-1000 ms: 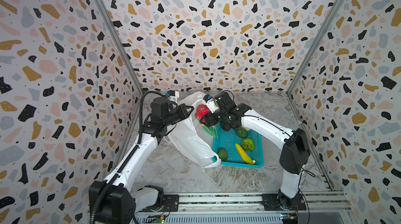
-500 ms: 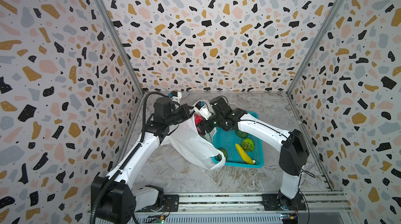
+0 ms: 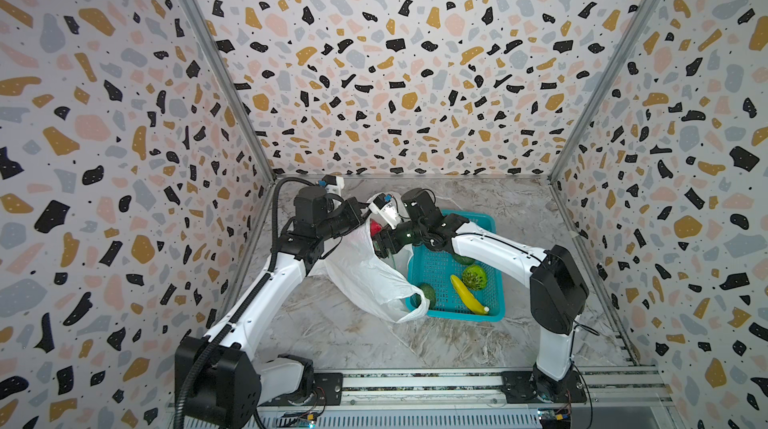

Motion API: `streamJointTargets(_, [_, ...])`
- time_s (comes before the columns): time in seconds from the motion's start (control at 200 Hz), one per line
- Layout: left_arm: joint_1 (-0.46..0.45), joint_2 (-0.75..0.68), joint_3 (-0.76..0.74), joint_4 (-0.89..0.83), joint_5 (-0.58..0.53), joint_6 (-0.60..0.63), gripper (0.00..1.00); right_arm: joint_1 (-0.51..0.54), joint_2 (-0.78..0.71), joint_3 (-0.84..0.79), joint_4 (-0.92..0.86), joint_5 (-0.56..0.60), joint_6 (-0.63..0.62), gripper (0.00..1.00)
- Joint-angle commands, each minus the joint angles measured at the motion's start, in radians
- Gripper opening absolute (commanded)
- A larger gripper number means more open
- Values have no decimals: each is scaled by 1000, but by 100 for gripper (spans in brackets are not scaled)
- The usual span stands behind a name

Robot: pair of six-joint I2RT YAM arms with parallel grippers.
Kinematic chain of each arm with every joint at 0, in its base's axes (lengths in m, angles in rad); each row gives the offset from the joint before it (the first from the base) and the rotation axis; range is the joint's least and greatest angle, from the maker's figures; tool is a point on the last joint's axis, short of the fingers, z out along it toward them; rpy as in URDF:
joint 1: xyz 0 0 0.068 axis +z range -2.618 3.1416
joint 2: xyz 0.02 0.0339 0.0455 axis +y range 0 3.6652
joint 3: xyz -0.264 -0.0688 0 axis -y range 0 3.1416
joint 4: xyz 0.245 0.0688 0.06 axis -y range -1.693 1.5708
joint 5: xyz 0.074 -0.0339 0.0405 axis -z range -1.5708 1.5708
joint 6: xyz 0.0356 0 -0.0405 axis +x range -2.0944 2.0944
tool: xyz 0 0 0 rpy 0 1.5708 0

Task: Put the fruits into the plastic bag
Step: 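Raise bag with left gripper while right lowers dragon fruit inside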

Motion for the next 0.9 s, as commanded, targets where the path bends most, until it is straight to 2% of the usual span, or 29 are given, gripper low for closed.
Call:
streamJointTargets(0.0, [-14, -63, 106, -73, -62, 73, 0, -28, -1, -19, 62, 16, 77, 52])
streamJointTargets(0.08, [-14, -86, 163, -149, -132, 132, 0, -31, -17, -23, 77, -17, 67, 52])
streamJointTargets(0.14, [-15, -94, 192, -180, -143, 164, 0, -31, -36, -25, 90, -44, 53, 52])
streamJointTargets(0.345, [-14, -107, 217, -180, -53, 171, 0, -63, -148, -73, 180, -111, 73, 52])
streamJointTargets(0.596, [-37, -94, 244, -25, 88, 42, 0, -163, -322, -101, 190, -78, 87, 52])
streamJointTargets(0.786, [-108, -45, 323, 29, 121, -44, 0, -269, -452, -79, 102, 8, 57, 52])
streamJointTargets(0.896, [-120, -3, 318, 100, 146, -214, 0, -309, -488, -49, -7, 44, 0, 52])
